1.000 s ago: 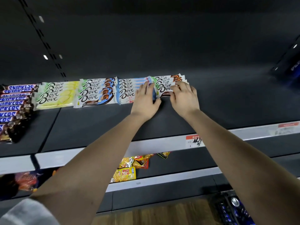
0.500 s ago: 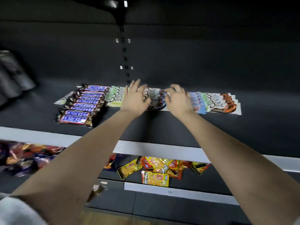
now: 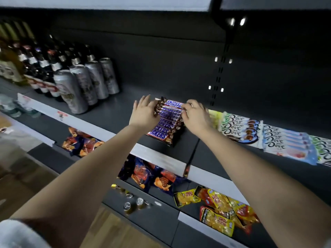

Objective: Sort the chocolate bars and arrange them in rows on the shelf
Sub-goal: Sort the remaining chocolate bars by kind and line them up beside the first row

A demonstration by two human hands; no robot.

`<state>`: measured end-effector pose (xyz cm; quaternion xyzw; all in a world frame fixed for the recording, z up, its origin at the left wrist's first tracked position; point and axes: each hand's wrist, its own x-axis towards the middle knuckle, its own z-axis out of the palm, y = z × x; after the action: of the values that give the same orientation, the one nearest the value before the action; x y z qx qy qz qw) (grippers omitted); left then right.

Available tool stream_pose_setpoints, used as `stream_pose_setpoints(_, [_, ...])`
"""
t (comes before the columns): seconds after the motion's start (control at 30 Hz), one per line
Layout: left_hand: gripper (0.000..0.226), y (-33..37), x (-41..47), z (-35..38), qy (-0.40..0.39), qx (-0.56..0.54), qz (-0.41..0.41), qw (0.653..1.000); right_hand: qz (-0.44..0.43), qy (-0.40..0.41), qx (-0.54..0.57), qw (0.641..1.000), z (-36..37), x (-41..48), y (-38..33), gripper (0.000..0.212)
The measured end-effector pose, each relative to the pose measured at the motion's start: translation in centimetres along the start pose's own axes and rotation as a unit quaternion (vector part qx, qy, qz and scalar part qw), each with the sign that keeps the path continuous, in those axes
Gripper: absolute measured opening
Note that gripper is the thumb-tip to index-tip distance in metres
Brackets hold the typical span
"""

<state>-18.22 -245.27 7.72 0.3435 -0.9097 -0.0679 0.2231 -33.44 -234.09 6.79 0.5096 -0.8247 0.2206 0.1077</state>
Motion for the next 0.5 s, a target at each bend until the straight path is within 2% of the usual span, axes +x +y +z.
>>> stream_pose_setpoints(0.23, [0.056,-7.7,0.8,-1.3,-0.01,0.017,-0.066,0.998,-0.051,-0.023,0.005,0.998,3.2,4.0,-6.1,0.032])
stream_pose_setpoints(0.5, [0.057,-13.3,2.9,-1.2,-0.041,0.013,-0.07,0.997,-0.066,-0.042,0.001,0.997,6.7,7.7,-10.1,0.032])
